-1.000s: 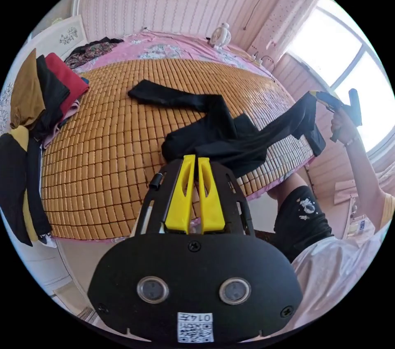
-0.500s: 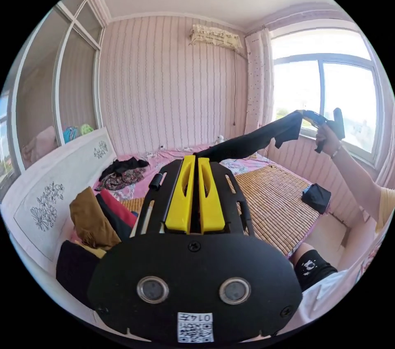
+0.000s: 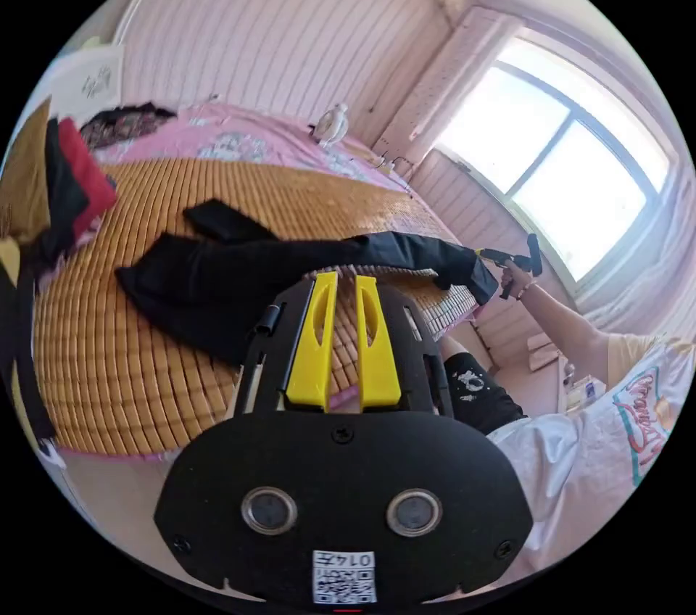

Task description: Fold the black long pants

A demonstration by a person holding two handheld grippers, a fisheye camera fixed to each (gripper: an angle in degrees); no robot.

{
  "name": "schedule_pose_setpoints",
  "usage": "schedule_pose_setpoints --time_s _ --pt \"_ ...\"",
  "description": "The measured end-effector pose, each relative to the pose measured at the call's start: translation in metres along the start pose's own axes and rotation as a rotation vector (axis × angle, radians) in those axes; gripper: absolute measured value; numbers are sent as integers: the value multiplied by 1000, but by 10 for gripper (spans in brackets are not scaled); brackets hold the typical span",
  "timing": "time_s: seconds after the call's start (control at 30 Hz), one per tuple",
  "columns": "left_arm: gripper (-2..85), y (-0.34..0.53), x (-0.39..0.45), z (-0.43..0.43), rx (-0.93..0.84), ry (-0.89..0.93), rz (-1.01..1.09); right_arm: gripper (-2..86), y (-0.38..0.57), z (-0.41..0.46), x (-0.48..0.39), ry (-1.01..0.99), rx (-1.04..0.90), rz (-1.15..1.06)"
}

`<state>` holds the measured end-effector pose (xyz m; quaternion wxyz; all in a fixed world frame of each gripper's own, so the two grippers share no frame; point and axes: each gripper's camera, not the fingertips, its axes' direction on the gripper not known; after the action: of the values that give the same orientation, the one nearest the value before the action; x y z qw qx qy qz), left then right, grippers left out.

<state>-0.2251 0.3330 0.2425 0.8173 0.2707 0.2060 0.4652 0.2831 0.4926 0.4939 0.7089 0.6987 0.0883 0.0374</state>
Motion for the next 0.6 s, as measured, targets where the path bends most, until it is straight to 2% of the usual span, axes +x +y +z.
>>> schedule_pose_setpoints --time_s 0.07,0.13,0.2,0.33,0.43,0.6 --pt "50 54 -54 4 -70 -3 -217 22 15 30 -15 95 -99 -83" --pt "50 80 -82 -8 -85 -56 -311 39 21 57 -59 192 -150 -237" --pt "50 97 -102 -22 -83 -116 -366 47 17 71 -107 192 -136 -372" --pt "54 105 -131 -39 -39 -171 -436 54 16 96 -251 49 -74 -734" --pt "63 99 -147 -35 4 -158 -471 24 36 111 -351 -91 -34 -992" --pt "68 73 -179 -16 32 -154 -489 50 62 145 -473 -196 -65 -1193"
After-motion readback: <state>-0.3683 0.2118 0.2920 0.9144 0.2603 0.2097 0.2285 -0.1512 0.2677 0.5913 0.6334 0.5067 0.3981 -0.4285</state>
